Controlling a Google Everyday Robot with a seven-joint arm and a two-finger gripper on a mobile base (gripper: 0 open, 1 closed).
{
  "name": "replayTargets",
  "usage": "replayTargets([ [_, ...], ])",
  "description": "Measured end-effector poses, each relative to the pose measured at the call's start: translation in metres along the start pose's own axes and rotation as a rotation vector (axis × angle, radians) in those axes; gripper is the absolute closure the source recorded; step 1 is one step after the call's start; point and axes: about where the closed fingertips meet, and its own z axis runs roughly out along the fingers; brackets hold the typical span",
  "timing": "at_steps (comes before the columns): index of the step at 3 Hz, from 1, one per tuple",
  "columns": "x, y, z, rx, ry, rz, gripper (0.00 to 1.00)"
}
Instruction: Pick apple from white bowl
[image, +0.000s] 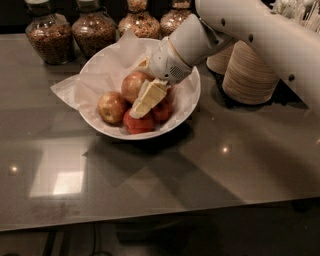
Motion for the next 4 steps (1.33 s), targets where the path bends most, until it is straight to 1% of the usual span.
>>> replayTargets([
  [2, 0.0000, 0.0000, 0.0001, 0.000, 0.000, 0.000, 0.97],
  [3, 0.0000, 0.0000, 0.0001, 0.000, 0.000, 0.000, 1.00],
  [4, -0.0026, -0.0004, -0.0025, 0.000, 0.000, 0.000, 1.00],
])
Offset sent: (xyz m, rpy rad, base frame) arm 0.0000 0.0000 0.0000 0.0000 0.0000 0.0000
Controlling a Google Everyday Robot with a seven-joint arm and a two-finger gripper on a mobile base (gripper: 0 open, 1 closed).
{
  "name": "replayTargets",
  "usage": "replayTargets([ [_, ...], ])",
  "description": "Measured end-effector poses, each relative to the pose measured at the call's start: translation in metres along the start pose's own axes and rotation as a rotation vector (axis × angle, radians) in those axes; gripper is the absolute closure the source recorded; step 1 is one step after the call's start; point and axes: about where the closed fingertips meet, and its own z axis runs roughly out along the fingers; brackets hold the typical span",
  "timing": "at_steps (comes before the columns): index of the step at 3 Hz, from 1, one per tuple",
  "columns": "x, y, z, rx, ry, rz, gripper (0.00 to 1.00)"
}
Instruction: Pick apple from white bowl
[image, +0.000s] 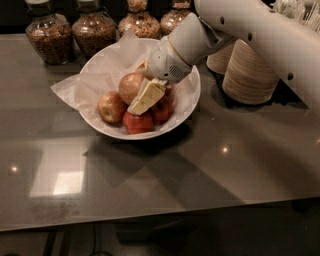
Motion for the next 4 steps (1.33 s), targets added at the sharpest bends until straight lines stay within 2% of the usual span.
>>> replayTargets([
  [1, -0.011, 0.004, -0.009, 0.011, -0.079, -0.019, 1.00],
  [2, -0.038, 0.015, -0.033, 0.047, -0.186, -0.084, 1.00],
  [3, -0.055, 0.027, -0.055, 0.084, -0.276, -0.134, 1.00],
  [4, -0.076, 0.061, -0.091, 0.086, -0.363, -0.131, 1.00],
])
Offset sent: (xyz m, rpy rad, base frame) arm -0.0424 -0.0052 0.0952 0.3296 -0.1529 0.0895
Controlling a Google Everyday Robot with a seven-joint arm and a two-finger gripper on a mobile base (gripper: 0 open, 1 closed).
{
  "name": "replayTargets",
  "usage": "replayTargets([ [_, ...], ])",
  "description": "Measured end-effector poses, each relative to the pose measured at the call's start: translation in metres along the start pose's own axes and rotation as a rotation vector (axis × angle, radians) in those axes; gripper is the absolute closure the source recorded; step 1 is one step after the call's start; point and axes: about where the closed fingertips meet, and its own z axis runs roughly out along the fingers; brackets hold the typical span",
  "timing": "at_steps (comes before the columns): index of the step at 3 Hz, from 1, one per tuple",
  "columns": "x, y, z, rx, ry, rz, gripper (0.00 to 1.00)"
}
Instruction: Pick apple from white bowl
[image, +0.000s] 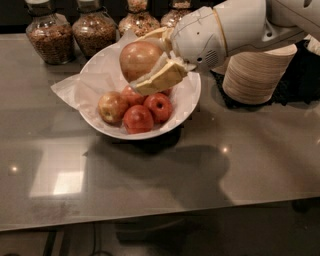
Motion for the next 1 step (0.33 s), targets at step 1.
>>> replayTargets([
  [1, 0.0000, 0.0000, 0.0000, 0.000, 0.000, 0.000, 1.00],
])
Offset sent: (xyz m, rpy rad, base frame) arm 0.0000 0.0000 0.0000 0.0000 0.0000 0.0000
